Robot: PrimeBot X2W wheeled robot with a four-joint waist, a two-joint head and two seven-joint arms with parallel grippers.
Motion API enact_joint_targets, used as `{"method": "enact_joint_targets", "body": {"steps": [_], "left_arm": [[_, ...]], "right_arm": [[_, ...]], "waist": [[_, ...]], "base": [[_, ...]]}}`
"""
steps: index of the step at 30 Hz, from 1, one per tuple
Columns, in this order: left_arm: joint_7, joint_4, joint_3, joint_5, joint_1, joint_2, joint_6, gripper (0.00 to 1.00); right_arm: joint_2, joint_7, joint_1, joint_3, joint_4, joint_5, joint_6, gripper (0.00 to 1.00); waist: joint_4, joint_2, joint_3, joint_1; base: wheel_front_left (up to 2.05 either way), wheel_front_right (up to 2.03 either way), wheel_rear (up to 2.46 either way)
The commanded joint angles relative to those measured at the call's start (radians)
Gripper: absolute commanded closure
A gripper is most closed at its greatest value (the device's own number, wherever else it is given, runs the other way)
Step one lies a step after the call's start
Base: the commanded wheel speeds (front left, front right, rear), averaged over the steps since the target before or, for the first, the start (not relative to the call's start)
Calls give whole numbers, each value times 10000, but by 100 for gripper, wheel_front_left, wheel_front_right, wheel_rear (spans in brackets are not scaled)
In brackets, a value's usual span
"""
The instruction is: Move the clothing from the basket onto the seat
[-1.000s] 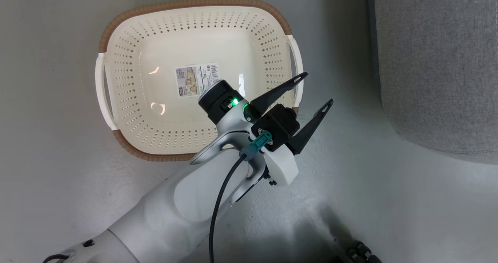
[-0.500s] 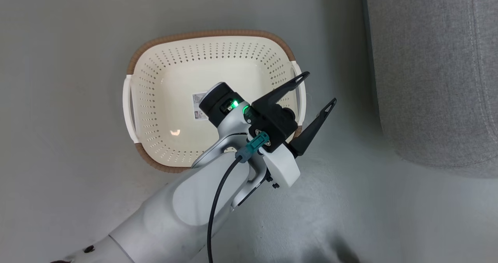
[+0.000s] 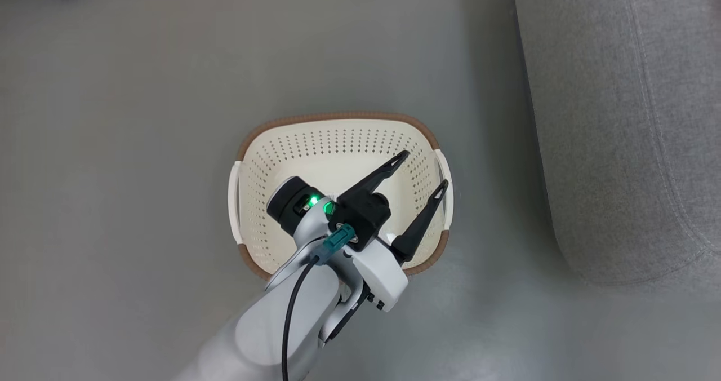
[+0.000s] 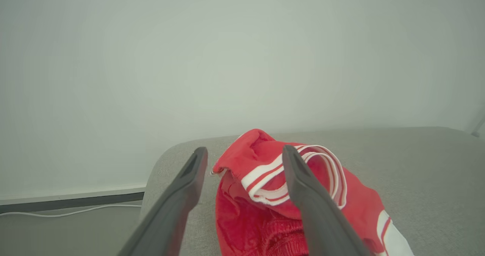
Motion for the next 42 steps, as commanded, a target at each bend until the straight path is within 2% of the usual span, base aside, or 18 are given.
{"method": "enact_joint_targets", "body": {"steps": [1, 10, 23, 25, 31, 42], "left_arm": [[-57, -182, 373, 75, 175, 5, -59, 0], [-57, 65, 1978, 452, 1504, 5, -232, 0], [-57, -182, 5232, 1014, 3526, 396, -301, 0], [-57, -312, 5960, 1121, 3974, 449, -271, 0], [-57, -712, 7257, 1446, 4795, 475, -178, 0], [-57, -1627, 8792, 1819, 6181, 194, -210, 0]], "right_arm": [[-270, -51, 535, 36, -259, -147, 29, 0], [730, -51, 1574, 109, -794, -486, 29, 0], [2057, -51, 3129, 649, -1618, -1166, 29, 0], [2334, -51, 3519, 923, -1821, -1242, 29, 0], [2817, -51, 4293, 1361, -2380, -1275, 29, 0], [3482, -51, 5634, 1485, -3049, -1473, 29, 0]], "waist": [[253, -1, -541, 0], [777, -1, -2025, 0], [1256, -1, -3796, 0], [1314, -1, -4140, 0], [1382, -1, -4568, 0], [1390, -1, -4968, 0]], "base": [[0, 0, 0], [0, 0, 0], [0, 0, 0], [0, 0, 0], [0, 0, 0], [0, 0, 0]]}}
